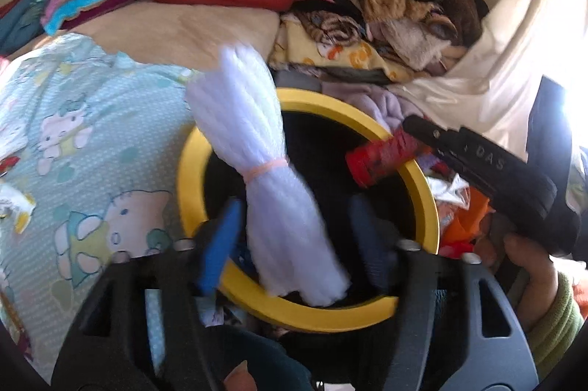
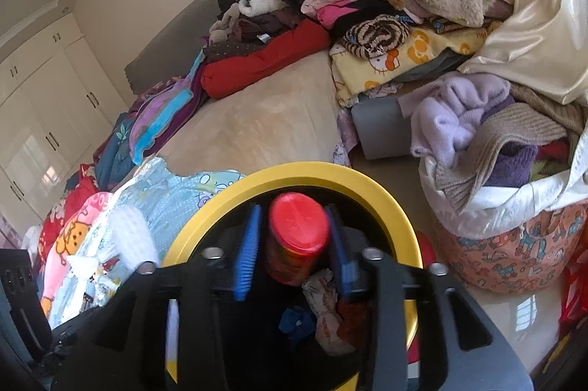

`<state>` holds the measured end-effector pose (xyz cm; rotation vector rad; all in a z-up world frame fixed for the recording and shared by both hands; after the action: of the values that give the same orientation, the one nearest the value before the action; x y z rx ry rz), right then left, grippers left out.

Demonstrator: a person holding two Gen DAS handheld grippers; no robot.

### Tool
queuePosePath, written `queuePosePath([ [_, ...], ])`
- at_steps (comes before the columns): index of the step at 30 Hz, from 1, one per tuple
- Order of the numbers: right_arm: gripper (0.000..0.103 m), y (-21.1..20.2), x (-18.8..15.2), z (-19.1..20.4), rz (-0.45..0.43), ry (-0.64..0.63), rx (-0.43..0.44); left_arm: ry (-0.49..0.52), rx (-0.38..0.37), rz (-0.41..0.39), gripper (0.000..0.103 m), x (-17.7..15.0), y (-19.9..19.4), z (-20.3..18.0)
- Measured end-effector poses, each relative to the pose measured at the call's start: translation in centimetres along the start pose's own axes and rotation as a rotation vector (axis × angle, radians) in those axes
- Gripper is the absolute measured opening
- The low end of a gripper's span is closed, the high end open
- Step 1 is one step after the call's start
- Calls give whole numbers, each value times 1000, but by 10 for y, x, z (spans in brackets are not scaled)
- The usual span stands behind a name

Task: Collect trash
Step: 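Open the left tool over the bin while the right tool releases the red tube into it, then move both open tools back over the wrappers on the bed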

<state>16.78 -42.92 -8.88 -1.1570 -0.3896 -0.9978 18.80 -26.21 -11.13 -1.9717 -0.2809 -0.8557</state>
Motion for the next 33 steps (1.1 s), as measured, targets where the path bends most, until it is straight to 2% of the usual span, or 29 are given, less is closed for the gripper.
queuePosePath([
  [2,55,0,1,-3,-8,16,-5,-34,4,-27,80,2,-9,8],
  [3,55,0,1,-3,-9,19,-5,-50,4,-38,84,3,-13,12],
  [6,55,1,0,0,-4,12,-6,-88,5,-75,86,7,-27,21],
  [7,55,0,0,2,-4,9,-5,-96,12,-85,92,8,-32,24],
  [17,59,-3,-4,29,-1,-55,12,-113,79,-143,92,10,-62,40],
  [23,60,-6,-7,54,2,-102,40,-124,149,-194,92,14,-83,60],
  [33,62,-10,-19,97,15,-194,89,-196,212,-276,92,20,-121,98],
])
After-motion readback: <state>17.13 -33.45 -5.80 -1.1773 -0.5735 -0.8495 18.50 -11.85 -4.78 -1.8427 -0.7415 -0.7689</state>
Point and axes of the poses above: each gripper's, at about its wrist camera, not at the fingertips, and y roughly the way its jaws point, z to its left, x to its top, the point moved 6 cm from there along y, roughly the way its jaws point, and after that the axes turned 2 degrees about -x, right-handed, at the moved point
